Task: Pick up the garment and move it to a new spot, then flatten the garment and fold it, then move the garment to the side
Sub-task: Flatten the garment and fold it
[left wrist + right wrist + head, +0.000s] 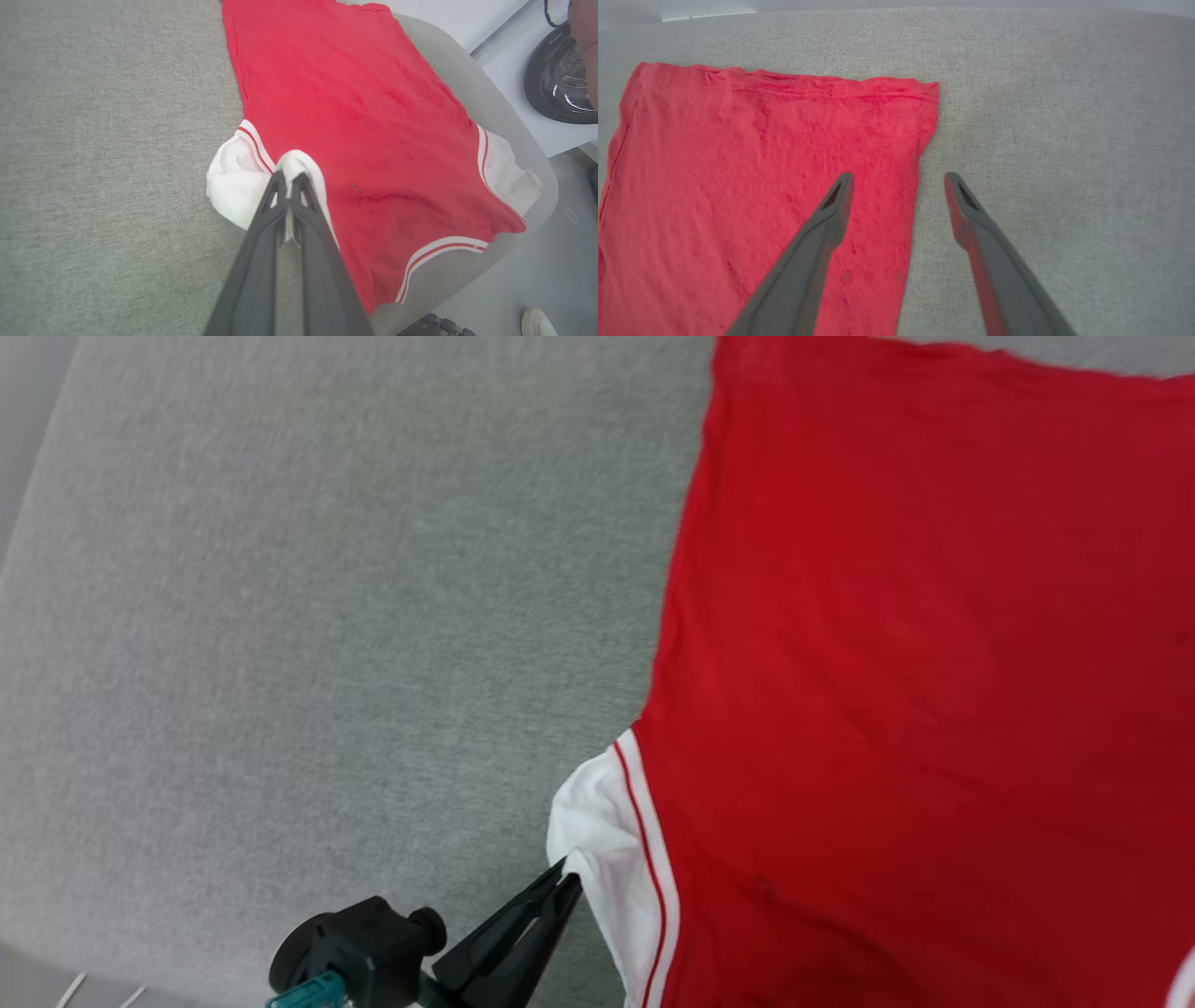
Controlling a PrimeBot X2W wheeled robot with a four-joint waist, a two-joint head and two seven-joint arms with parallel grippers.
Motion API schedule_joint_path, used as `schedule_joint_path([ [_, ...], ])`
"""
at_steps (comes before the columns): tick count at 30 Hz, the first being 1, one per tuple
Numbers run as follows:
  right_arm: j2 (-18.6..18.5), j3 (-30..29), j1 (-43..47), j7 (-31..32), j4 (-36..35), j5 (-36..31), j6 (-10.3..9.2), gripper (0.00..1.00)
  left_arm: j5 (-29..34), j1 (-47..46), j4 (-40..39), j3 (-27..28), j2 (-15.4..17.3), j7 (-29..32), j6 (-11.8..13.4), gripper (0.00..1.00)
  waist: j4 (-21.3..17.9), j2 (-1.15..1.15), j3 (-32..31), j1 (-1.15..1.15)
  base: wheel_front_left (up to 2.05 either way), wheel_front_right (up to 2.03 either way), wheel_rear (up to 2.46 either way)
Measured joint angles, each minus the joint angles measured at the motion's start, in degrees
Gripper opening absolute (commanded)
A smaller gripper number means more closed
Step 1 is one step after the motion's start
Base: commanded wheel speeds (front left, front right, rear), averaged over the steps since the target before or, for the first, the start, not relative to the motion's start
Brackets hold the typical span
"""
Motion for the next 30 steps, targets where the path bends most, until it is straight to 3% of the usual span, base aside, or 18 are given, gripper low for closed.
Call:
schedule_joint_path([
  [9, 0.1, -1.6, -6.8, 2.3, 4.8, -9.2, 0.00, 1.00, 0.2, -3.1, 0.0, -1.2, -2.6, 0.3, -0.7, 0.00, 5.5, 0.00, 6.8, 0.00, 0.00, 0.00, 0.00],
  [18, 0.9, -3.0, -7.0, 1.7, 5.5, -11.0, 0.00, 1.00, 0.2, -3.8, 0.5, -1.3, -3.4, -0.2, -0.9, 0.00, 7.7, 0.00, 9.8, -0.01, 0.00, 0.00, 0.00],
  [19, 1.0, -3.3, -6.9, 1.6, 5.6, -10.9, 0.00, 0.89, 0.2, -3.8, 0.5, -1.3, -3.4, -0.2, -0.9, 0.00, 7.7, 0.00, 9.8, -0.01, 0.00, 0.00, 0.00],
  [20, 1.1, -3.5, -6.6, 1.6, 5.6, -10.8, 0.00, 0.89, 0.2, -3.9, 0.5, -1.2, -3.4, -0.2, -0.8, 0.00, 7.7, 0.00, 9.8, -0.01, 0.00, 0.00, 0.00],
  [21, 1.0, -3.6, -6.5, 1.5, 5.6, -10.5, 0.00, 0.26, 0.2, -3.9, 0.4, -1.1, -3.4, -0.2, -0.8, 0.00, 7.7, 0.00, 9.9, -0.01, 0.00, 0.00, 0.00],
  [22, 1.0, -3.7, -6.3, 1.4, 5.6, -10.5, 0.00, 0.00, 0.2, -4.0, 0.4, -1.0, -3.3, -0.2, -0.6, 0.00, 7.7, 0.00, 9.9, -0.01, 0.00, 0.00, 0.00],
  [30, 2.0, -3.9, -2.4, -0.1, 6.0, -9.4, 0.01, 0.00, 0.0, -4.3, 1.0, -0.4, -3.2, 0.0, -0.1, 0.00, 6.5, 0.00, 7.6, -0.01, 0.00, 0.00, 0.00],
])
